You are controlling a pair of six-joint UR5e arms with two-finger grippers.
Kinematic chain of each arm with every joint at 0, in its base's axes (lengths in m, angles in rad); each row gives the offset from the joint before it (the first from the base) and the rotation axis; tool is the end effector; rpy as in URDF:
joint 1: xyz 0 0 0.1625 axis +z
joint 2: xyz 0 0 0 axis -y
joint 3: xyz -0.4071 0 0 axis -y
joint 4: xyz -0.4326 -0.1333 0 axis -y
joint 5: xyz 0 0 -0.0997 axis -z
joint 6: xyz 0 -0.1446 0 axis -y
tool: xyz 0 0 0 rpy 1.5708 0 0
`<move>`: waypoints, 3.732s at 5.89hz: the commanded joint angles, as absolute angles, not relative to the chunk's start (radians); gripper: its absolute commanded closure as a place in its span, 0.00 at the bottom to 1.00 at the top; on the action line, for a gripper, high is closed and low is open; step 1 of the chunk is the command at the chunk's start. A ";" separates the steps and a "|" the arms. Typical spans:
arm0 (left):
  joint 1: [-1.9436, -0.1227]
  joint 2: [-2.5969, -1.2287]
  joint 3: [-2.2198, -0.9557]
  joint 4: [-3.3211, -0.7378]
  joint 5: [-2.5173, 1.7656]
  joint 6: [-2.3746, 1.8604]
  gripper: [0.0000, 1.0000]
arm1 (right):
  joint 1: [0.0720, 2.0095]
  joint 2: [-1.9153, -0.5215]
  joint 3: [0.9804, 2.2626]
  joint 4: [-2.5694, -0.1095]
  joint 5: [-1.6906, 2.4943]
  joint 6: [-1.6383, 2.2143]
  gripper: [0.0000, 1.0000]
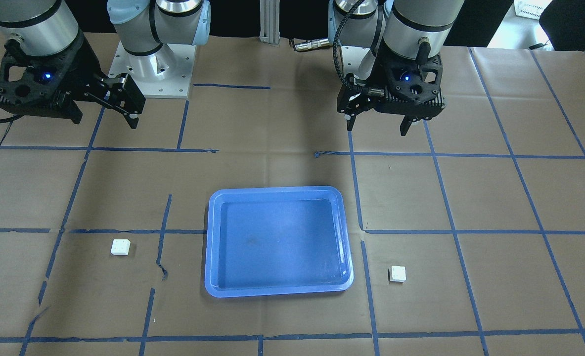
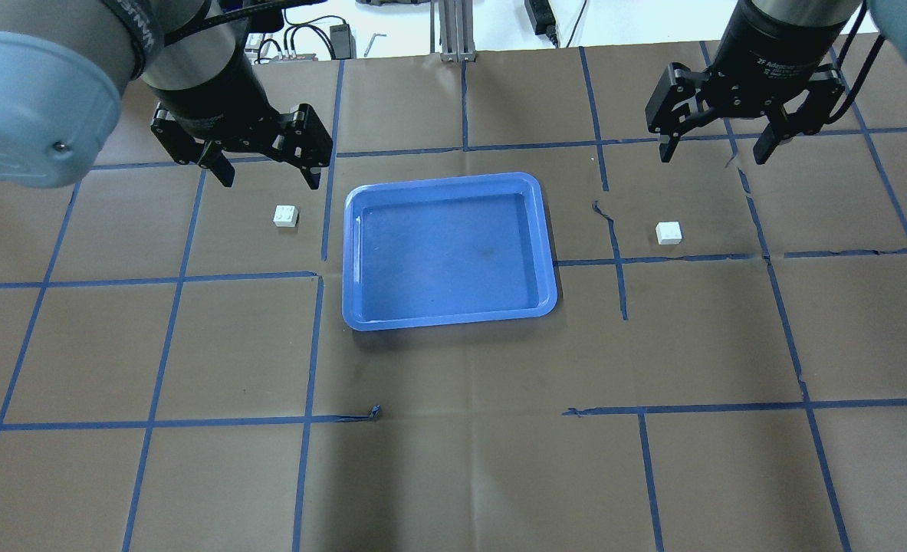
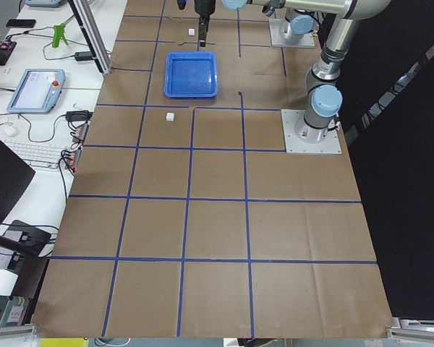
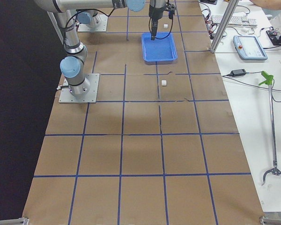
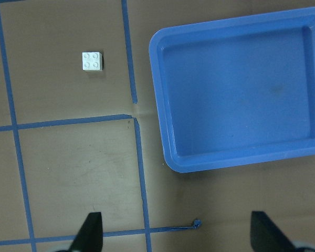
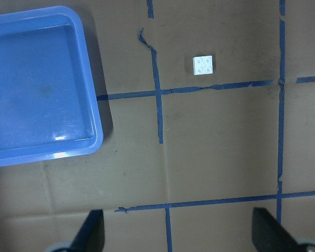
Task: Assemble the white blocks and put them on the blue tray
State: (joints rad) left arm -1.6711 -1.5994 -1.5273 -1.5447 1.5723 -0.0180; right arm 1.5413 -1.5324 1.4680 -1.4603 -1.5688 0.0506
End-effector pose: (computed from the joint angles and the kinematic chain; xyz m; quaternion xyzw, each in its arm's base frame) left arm -0.1875 -0.5336 0.4355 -0.0411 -0.9989 0.0205 0.0005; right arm 0.1176 -0.5440 0.4481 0.0400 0.9989 0.0231 0.0008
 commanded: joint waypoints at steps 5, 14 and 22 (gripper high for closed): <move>-1.489 -1.642 -1.528 -1.517 1.563 0.059 0.01 | 1.542 -1.532 1.466 -1.460 -1.566 0.057 0.00; -1.463 -2.155 -1.687 -0.865 1.519 0.195 0.07 | 1.537 -1.525 1.466 -1.474 -1.560 -0.184 0.00; -1.809 -2.028 -1.680 -0.865 1.516 0.744 0.85 | 1.345 -1.431 1.561 -1.552 -1.432 -1.757 0.00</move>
